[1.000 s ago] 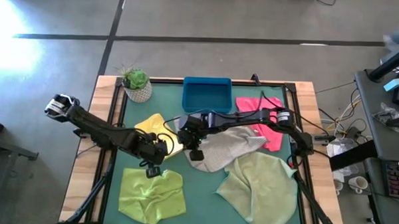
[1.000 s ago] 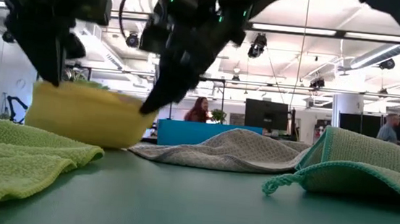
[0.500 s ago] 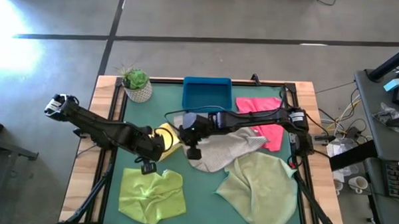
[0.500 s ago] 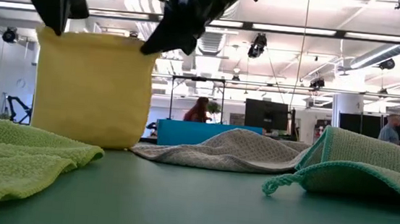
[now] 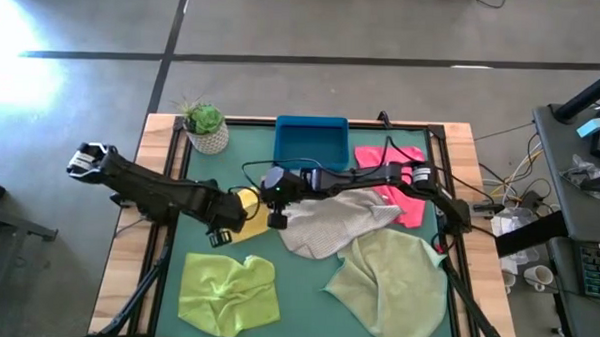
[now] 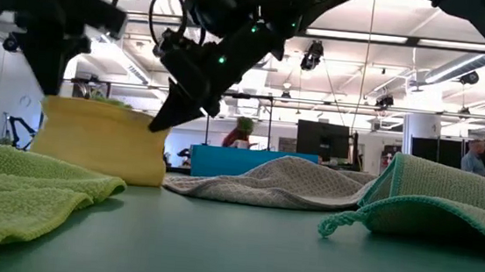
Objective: Fold microfiber towels
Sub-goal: Fold the yellow microfiber cloth
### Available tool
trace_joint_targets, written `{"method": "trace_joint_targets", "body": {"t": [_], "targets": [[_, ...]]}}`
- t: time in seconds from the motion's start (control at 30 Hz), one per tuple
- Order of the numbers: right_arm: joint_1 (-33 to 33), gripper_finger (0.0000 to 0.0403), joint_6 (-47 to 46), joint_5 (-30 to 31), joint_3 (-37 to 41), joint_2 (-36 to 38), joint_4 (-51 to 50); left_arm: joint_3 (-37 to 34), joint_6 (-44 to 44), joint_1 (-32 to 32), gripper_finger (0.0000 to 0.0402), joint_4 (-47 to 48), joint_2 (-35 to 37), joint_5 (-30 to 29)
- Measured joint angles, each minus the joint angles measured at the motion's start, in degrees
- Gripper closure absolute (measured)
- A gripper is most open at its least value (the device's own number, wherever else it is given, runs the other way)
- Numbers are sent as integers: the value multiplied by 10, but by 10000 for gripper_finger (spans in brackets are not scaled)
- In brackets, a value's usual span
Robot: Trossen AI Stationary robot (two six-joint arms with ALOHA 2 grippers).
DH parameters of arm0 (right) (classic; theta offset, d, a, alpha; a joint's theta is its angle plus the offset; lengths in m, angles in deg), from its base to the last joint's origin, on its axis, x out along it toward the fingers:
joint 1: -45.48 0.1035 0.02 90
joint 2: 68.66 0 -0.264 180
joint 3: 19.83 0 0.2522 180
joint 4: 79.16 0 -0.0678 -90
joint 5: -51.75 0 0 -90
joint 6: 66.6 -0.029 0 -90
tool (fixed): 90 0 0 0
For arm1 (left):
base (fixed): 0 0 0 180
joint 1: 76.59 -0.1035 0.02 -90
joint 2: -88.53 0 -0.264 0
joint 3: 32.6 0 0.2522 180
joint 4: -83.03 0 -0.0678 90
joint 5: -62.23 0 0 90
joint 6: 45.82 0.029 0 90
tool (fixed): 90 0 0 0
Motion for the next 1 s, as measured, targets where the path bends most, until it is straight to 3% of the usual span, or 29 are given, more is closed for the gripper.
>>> {"method": "trace_joint_targets", "body": {"t": [0.33,0.5,0.83,1.0], "targets": [[-19,394,23,5,0,-42,57,-40,18,-46,401,-5,0,-5],[-18,394,46,-1,-37,-58,62,-40,15,-47,401,-5,0,7],[-15,394,64,-13,-148,-114,-31,-9,13,-48,401,38,17,19],[-18,394,64,25,-201,-155,-92,-7,13,-48,401,39,22,18]]}}
